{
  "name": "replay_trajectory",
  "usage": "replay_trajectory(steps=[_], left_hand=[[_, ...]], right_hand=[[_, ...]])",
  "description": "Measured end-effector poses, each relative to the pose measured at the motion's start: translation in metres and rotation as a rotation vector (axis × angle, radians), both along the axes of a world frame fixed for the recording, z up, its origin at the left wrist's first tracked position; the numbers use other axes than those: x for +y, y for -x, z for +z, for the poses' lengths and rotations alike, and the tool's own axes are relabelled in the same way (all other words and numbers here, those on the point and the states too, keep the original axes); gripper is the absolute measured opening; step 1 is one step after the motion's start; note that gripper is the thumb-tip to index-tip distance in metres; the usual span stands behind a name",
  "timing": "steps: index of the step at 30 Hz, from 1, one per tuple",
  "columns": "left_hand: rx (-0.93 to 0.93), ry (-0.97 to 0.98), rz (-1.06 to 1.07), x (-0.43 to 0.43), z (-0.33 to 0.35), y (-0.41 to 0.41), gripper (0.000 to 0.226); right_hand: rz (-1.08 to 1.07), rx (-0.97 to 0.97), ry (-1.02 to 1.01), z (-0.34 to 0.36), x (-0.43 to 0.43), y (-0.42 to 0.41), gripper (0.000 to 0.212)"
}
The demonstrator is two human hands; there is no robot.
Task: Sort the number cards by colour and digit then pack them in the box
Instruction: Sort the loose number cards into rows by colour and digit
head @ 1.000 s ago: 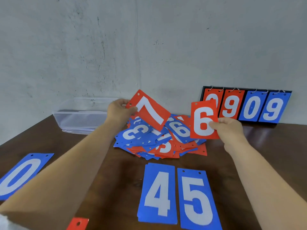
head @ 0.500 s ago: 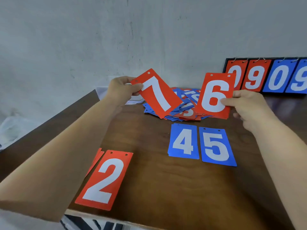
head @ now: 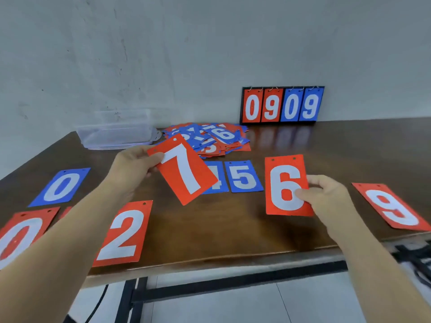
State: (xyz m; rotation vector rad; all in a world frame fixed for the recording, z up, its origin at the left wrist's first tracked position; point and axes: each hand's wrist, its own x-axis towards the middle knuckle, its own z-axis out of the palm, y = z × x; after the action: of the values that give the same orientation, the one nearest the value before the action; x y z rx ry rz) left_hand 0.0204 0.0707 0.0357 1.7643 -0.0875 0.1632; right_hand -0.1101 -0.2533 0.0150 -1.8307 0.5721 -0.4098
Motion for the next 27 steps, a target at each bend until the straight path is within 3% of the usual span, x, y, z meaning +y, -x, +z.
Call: replay_trajectory(steps=[6, 10, 12, 15, 18, 21, 24, 27], left_hand=[[0.040, 0.033, -0.097, -0.040, -0.015, 0.025, 0.007], [0.054, 0.016, -0.140, -0.072, -0.020, 0.040, 0.009], [0.076, 0.013, -0.153, -0.088, -0.021, 0.045, 0.010], [0.096, 0.015, -0.174, -0.115, -0.020, 0.051, 0.014], [0.092, 0.003, -0.195, -0.146, -0.019, 0.058, 0.015], [0.104, -0.023, -0.219, -0.183, -0.019, 0.069, 0.018], [0.092, -0.068, -0.206, -0.210, -0.022, 0.079, 0.022], [-0.007, -0.258, -0.160, -0.218, -0.031, 0.091, 0.028]], right_hand=[[0.018, 0.250, 0.482, -0.030, -0.014, 0.028, 0.021], [-0.018, 0.333, 0.636, -0.037, -0.014, 0.030, 0.036], [-0.010, 0.352, 0.616, -0.036, -0.018, 0.033, 0.044], [-0.008, 0.235, 0.528, -0.032, -0.027, 0.042, 0.029], [0.090, -0.043, 0.229, -0.023, -0.035, 0.055, 0.019], [0.284, -0.120, -0.002, -0.016, -0.034, 0.062, 0.013], [0.205, -0.190, 0.000, -0.020, -0.048, 0.064, 0.020], [0.027, -0.219, 0.048, -0.026, -0.079, 0.071, 0.028]])
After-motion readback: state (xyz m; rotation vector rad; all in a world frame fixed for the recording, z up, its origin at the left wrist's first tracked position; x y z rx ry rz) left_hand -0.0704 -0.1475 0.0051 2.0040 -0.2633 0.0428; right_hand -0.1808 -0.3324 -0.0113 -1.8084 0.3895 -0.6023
